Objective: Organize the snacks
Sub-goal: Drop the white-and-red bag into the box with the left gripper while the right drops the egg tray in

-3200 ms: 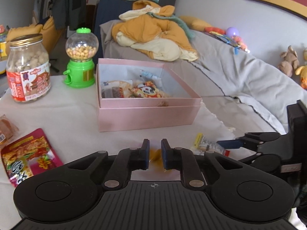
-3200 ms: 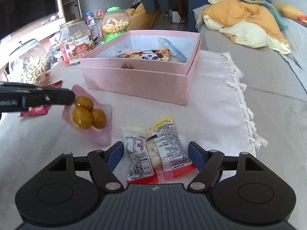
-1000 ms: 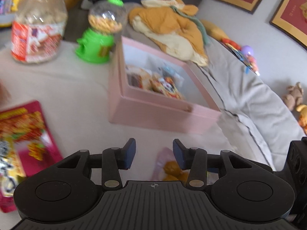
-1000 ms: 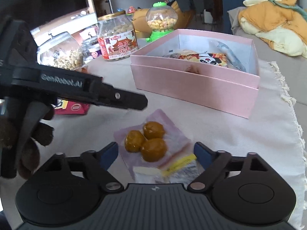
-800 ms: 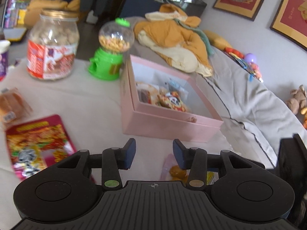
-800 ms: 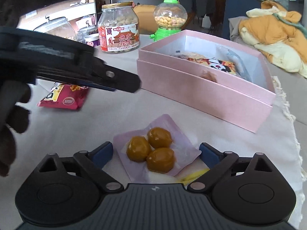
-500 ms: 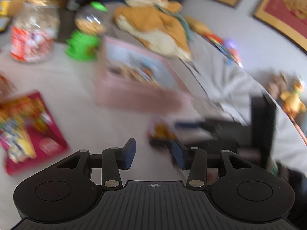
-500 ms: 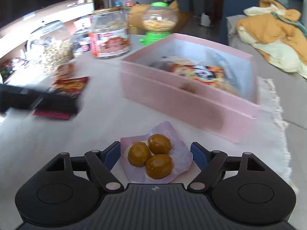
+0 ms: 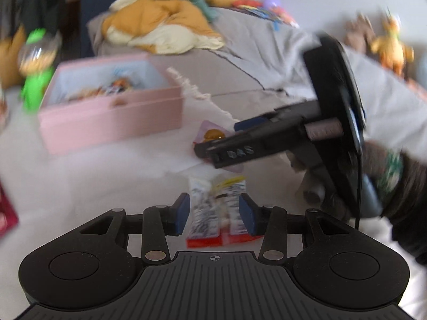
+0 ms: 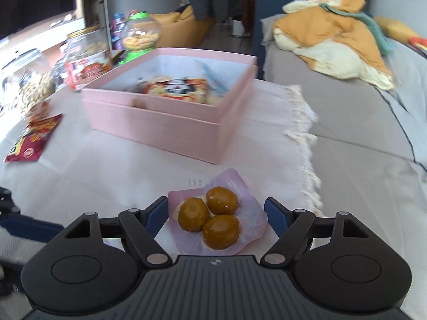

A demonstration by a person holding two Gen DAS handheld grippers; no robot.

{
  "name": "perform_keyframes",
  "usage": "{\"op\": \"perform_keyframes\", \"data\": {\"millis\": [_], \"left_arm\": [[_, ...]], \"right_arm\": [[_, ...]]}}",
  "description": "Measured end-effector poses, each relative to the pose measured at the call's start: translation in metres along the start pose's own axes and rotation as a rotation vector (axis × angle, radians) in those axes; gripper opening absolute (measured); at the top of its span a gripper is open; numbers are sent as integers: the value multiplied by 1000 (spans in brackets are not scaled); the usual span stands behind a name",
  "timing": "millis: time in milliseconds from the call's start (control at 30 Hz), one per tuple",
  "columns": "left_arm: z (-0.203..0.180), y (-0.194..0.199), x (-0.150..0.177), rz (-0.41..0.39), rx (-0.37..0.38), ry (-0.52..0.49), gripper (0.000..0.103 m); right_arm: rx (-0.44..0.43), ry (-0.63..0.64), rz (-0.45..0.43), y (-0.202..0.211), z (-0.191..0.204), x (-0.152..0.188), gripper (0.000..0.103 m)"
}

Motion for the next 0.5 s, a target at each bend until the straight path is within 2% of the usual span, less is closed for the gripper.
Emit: {"op": "perform_keyframes", "data": {"millis": [133,233,333,500], "left_arm": [[-31,-16,6,33,-91,-162,48],[-38,-23,12,37,-163,-257,50],[-26,-23,12,34,-239,-276,50],[16,-24,7,49,-357,-233,52]], "right_arm": [[-19,-30,2,-3,-11,1,78],[-29,-44,-3,-3,-13,1,78],[-31,-50,-10,-3,-13,1,78],[-27,-49,-16,-4,-10,2,79]]}}
Point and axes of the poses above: each gripper's, at about its wrist camera, not at the fingertips, and y roughly against the way its jaws point, z to its left, x to its underside, the point moved 4 cm from there along -y, roughly the way its jaws point, and after that the axes turned 1 degree about y, right-handed, at the moved point
